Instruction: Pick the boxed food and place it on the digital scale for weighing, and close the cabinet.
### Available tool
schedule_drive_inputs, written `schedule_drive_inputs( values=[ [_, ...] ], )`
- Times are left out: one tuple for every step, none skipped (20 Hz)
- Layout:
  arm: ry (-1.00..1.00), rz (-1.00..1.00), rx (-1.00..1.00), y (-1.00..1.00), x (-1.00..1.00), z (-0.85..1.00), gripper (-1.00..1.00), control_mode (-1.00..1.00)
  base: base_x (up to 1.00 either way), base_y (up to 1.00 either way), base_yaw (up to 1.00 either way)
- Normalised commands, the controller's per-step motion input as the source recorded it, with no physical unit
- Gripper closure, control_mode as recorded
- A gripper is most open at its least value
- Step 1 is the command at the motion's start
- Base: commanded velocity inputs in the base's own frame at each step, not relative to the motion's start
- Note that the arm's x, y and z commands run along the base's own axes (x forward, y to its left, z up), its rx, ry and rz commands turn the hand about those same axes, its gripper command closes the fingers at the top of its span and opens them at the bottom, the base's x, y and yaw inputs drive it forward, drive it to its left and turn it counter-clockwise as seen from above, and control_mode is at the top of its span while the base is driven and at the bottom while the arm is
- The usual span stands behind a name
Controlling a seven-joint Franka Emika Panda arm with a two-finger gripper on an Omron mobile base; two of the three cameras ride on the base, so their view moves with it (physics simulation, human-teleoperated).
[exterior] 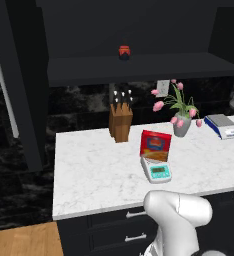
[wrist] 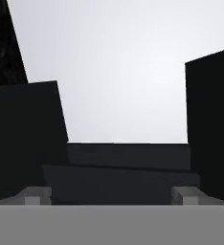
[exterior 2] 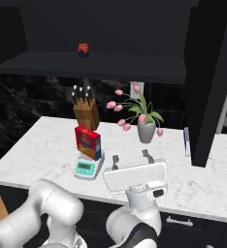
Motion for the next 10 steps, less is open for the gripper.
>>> schedule_drive_inputs(
  values=[
    [-0.02,0.0,0.21,-0.99,-0.57,0.34,-1.0,-1.0,0.0,0.0,0.0],
    [0.0,0.0,0.19,-0.89,-0.53,0.28,-1.0,-1.0,0.0,0.0,0.0],
    [0.0,-0.02,0.18,-0.83,-0.49,0.26,-1.0,-1.0,0.0,0.0,0.0],
    [0.09,-0.06,0.19,-0.87,-0.49,0.35,-1.0,-1.0,0.0,0.0,0.0],
    [0.14,-0.07,0.17,-0.82,-0.5,0.45,-1.0,-1.0,0.0,0.0,0.0],
    [0.27,-0.05,0.15,-0.8,-0.49,0.51,-1.0,-1.0,0.0,0.0,0.0],
    [0.3,-0.01,0.15,-0.94,-0.47,0.54,-1.0,-1.0,0.0,0.0,0.0],
    [0.33,0.0,0.16,-0.95,-0.49,0.49,-1.0,-1.0,0.0,0.0,0.0],
    [0.37,0.0,0.12,-0.77,-0.36,0.46,-1.0,-1.0,0.0,0.0,0.0],
    [0.38,0.0,0.11,-0.69,-0.34,0.35,-1.0,-1.0,0.0,0.0,0.0]
  ],
)
